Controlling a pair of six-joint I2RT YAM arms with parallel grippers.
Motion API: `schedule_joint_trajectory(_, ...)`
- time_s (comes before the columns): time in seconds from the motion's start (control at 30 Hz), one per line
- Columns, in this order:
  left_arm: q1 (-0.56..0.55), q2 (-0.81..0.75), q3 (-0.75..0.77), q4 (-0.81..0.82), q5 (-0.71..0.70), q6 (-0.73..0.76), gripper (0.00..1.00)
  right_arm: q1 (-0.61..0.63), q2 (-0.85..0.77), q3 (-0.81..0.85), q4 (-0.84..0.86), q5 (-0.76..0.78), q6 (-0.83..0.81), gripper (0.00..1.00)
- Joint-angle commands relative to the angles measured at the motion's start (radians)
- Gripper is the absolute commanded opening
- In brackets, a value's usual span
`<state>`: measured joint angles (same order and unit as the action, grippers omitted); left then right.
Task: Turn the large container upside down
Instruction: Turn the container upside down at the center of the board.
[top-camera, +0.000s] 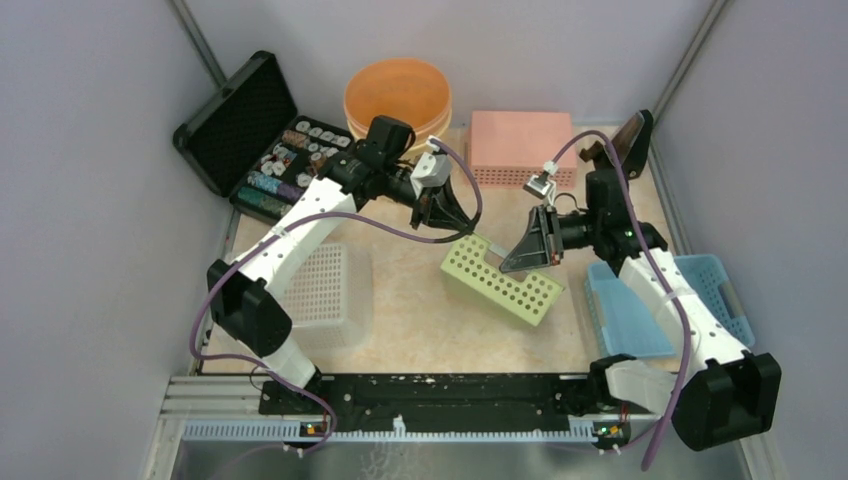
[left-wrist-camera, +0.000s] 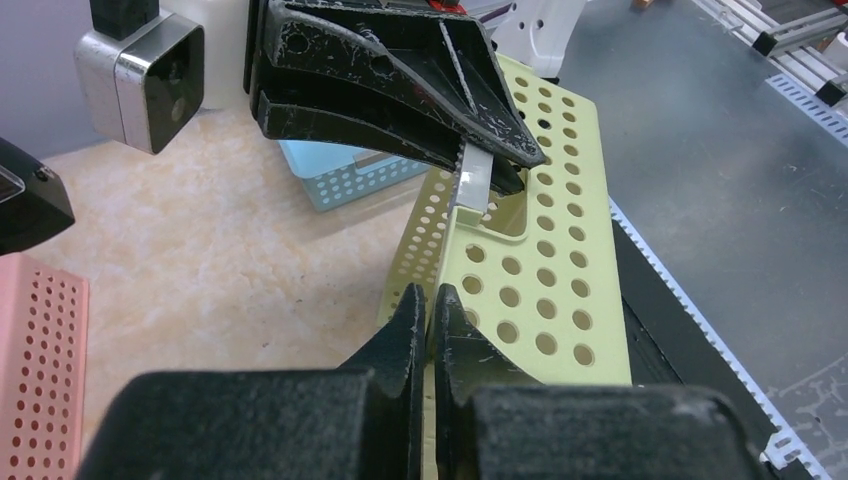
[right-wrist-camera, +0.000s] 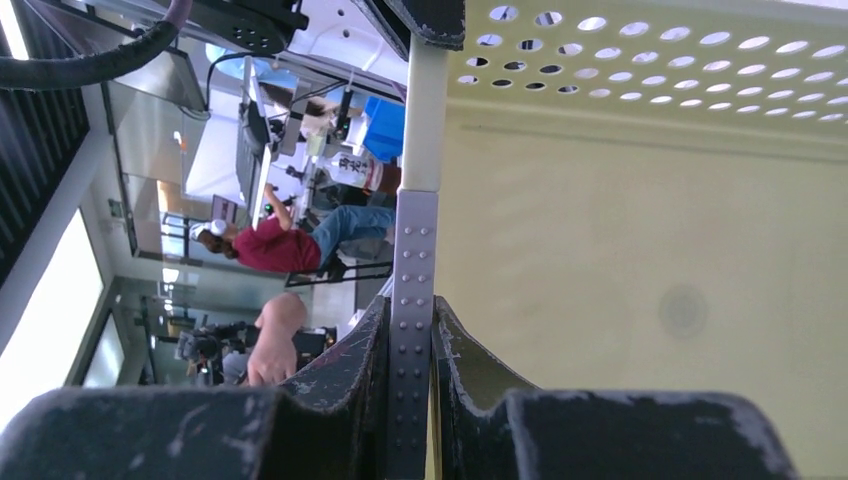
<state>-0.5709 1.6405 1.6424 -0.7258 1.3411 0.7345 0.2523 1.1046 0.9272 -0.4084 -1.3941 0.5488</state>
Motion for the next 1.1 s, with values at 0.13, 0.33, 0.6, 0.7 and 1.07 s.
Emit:
schedule_joint_trajectory(0.13, -0.004, 0.01, 0.061, -0.123, -0.069, 0.059, 0.0, 0.008, 0.125, 0.256, -0.389, 0.172, -0.559, 0.31)
schedule_joint_trajectory(0.33, -0.005, 0.032, 0.062, -0.17, -0.086, 0.042, 0.0, 0.009, 0.227, 0.412, -0.62, 0.32, -0.814, 0.41)
schedule_joint_trajectory(0.6, -0.004, 0.042, 0.037, -0.143, -0.107, 0.012, 0.0, 0.008, 0.223, 0.519, -0.69, 0.509, -0.921, 0.42)
schedule_joint_trajectory(0.7, -0.004, 0.05, 0.037, -0.13, -0.111, -0.005, 0.0, 0.008, 0.204, 0.57, -0.715, 0.588, -0.971, 0.43)
schedule_joint_trajectory(1.07, -0.004, 0.08, 0.048, -0.115, -0.105, -0.042, 0.0, 0.015, 0.134, 0.511, -0.695, 0.726, -1.121, 0.39)
